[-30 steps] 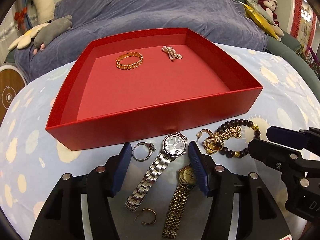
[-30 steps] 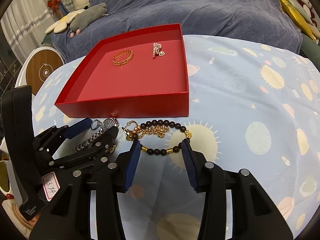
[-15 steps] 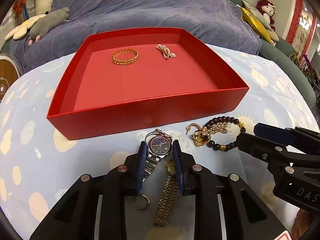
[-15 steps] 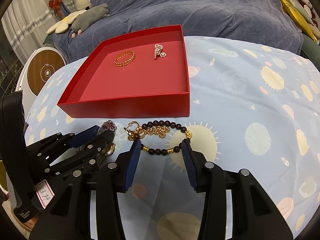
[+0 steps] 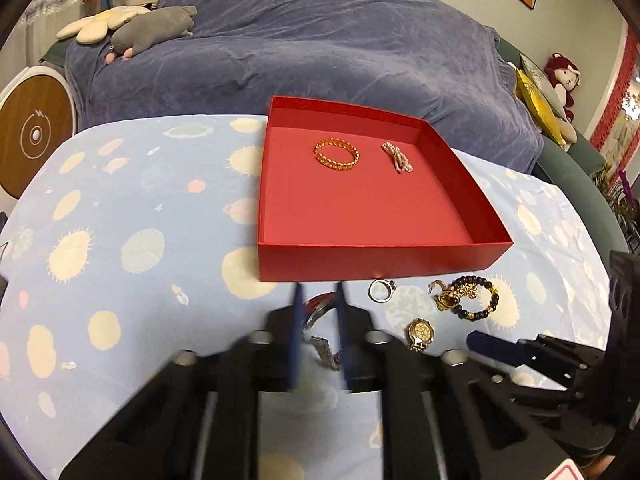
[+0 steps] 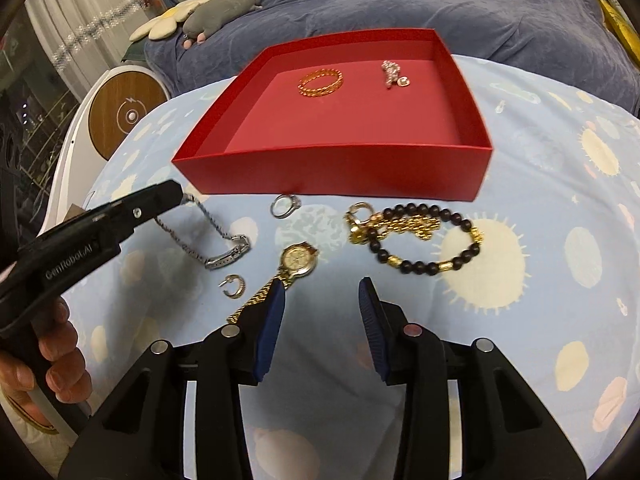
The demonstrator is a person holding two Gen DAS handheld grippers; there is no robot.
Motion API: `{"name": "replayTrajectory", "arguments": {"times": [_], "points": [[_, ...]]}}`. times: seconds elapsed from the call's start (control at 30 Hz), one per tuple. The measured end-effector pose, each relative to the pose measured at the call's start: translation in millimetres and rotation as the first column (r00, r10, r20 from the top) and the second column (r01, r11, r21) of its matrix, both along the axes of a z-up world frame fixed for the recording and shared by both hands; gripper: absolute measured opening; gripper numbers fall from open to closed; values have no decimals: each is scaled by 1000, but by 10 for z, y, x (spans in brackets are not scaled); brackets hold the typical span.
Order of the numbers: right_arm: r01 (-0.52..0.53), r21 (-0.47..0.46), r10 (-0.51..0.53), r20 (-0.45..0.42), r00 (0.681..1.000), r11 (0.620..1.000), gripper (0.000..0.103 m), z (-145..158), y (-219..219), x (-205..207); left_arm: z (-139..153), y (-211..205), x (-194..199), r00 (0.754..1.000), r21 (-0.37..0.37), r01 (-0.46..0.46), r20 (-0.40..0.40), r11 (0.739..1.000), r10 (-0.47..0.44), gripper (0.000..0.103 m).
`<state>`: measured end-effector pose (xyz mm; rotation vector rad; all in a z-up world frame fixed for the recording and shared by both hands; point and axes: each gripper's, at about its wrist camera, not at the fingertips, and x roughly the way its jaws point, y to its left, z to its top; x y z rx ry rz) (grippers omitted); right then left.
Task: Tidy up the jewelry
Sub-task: 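Grasp the gold watch with the right tool while the left tool lifts the silver watch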
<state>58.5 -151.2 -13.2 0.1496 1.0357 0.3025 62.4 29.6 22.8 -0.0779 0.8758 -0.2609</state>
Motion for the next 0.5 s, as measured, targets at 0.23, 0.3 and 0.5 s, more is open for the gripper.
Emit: {"name": "replayTrajectory", "arguments": {"times": [0.23, 0.3, 0.5], "points": [[-12, -36, 13, 10, 1000, 999, 35, -97, 172, 44, 5, 118, 6, 1000, -20, 4, -21, 1000, -4, 0], [-9, -33, 9, 15, 1000, 999, 35, -92, 181, 67, -49, 143, 8, 999, -22, 0, -50, 1000, -1, 0], [0, -81, 4, 56, 998, 997, 25, -110, 253, 128, -321, 237, 28, 989, -36, -44, -141, 998, 38, 12]]}}
